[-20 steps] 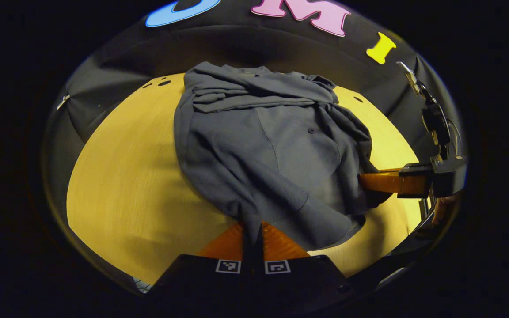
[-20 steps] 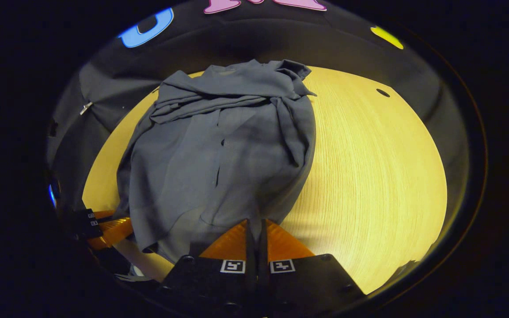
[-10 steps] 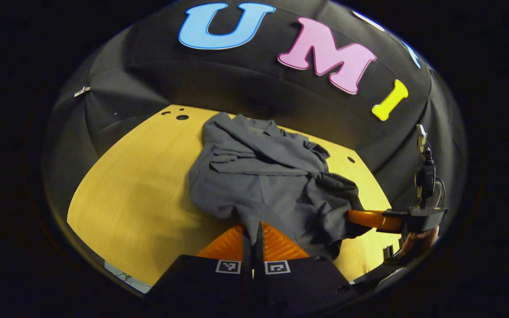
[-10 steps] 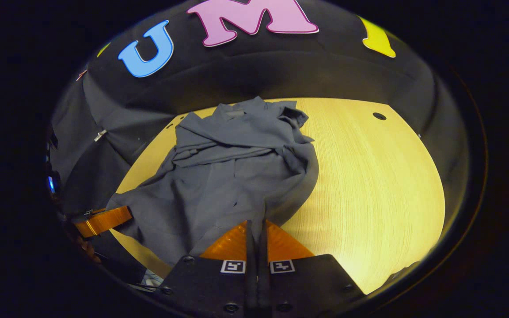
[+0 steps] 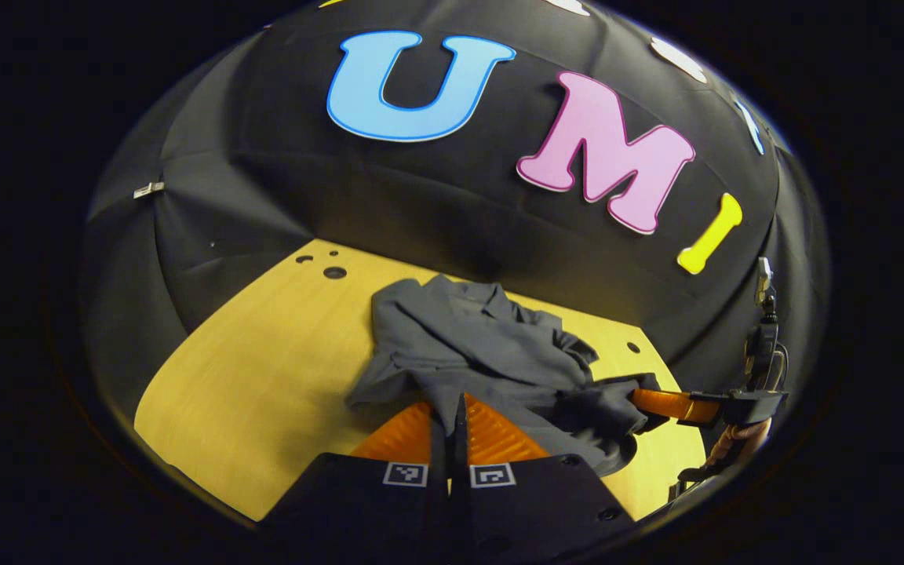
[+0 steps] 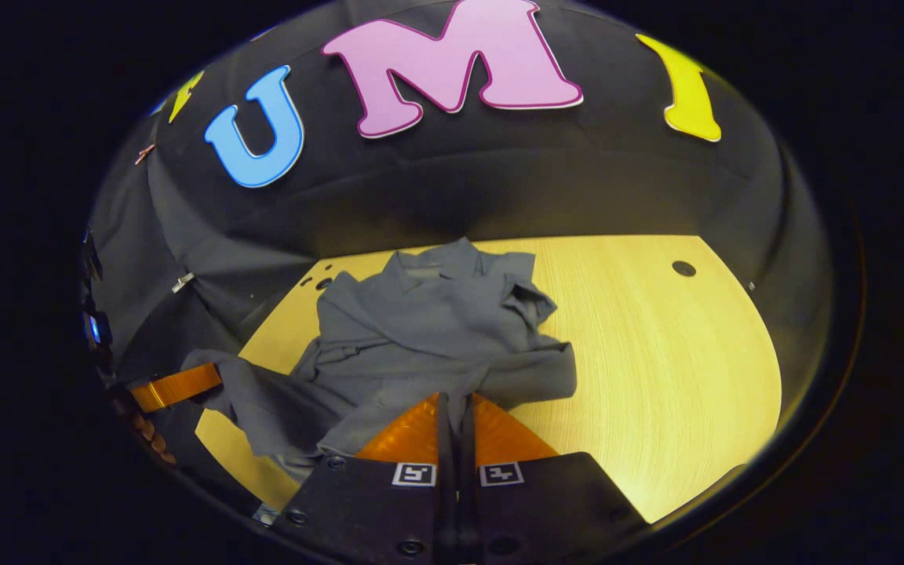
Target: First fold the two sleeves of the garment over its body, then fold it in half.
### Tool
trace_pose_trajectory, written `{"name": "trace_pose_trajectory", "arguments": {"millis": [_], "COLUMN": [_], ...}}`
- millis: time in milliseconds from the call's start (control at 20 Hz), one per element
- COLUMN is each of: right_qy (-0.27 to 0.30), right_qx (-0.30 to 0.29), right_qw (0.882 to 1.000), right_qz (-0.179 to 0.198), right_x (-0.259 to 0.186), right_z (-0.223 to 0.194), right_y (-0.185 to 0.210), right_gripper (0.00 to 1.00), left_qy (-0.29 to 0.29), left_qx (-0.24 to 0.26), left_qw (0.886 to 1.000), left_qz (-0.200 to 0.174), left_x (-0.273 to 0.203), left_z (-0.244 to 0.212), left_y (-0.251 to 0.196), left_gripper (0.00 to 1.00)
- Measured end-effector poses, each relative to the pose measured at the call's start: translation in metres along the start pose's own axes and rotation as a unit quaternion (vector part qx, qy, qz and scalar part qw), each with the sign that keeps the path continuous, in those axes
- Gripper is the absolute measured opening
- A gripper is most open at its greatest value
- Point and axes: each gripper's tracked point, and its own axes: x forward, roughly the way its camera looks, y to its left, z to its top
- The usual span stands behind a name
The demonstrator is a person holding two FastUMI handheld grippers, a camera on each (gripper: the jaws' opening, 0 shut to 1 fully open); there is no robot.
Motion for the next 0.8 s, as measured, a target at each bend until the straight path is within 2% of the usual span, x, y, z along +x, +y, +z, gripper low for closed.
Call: {"name": "trace_pose_trajectory", "arguments": {"millis": [100, 150, 450, 650, 800], "right_qy": [-0.012, -0.017, -0.062, -0.092, -0.107], "right_qx": [-0.004, -0.005, 0.005, -0.002, -0.001], "right_qw": [1.000, 1.000, 0.998, 0.995, 0.994], "right_qz": [0.001, 0.002, -0.010, -0.026, -0.039], "right_x": [0.015, 0.023, 0.076, 0.121, 0.151], "right_z": [0.019, 0.028, 0.093, 0.132, 0.148], "right_y": [-0.001, -0.001, -0.008, -0.013, -0.017], "right_gripper": [0.05, 0.05, 0.05, 0.05, 0.05], "left_qy": [-0.014, -0.021, -0.061, -0.072, -0.074], "left_qx": [0.001, 0.002, 0.004, -0.023, 0.000], "left_qw": [1.000, 1.000, 0.998, 0.997, 0.997], "left_qz": [0.001, 0.002, 0.004, 0.023, 0.032], "left_x": [0.017, 0.025, 0.096, 0.159, 0.199], "left_z": [0.021, 0.031, 0.093, 0.117, 0.124], "left_y": [0.002, -0.002, 0.001, 0.020, 0.032], "left_gripper": [0.09, 0.05, 0.05, 0.05, 0.05]}}
